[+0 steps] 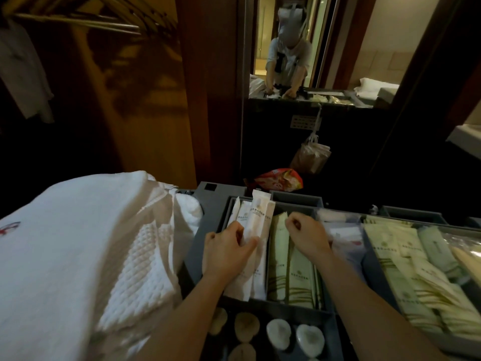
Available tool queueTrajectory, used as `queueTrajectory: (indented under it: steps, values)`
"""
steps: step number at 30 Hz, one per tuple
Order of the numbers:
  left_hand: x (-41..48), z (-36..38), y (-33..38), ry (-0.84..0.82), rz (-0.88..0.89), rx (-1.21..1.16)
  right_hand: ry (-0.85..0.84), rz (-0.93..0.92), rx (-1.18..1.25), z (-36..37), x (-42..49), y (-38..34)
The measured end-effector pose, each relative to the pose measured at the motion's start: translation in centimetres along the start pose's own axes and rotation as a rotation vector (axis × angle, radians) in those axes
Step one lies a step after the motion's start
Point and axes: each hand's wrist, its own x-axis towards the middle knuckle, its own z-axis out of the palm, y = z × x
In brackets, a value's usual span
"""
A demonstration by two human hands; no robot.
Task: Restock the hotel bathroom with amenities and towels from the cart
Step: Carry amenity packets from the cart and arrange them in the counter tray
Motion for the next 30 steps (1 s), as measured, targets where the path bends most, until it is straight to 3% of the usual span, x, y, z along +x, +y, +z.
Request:
queueTrajectory:
  steps: [4,12,15,25,30]
  values:
    - [0.0,-0.1,0.1,0.017,0.003,-0.038,0.092,0.119,0.352,-1.3,-0.5,0.1]
    - [0.2,0.5,-0.8,0.008,-0.041,-0.101,0.108,0.166,0.429,-2.0,-2.5,-0.2]
    - [0.1,0.3,-0.8,0.019,-0.066,-0.113,0.160,0.261,0.554,-2.1,-2.6,0.1]
    - [0.1,-0.3,0.2,-0.036,-0.152,-0.125,-0.025,0.268,0.573,-1.6,-2.5,1.3]
    - [-2.2,-1.4,2.4,0.071,-0.264,-0.277,-0.192,0.232,0.707,-2.5,-2.8,0.4]
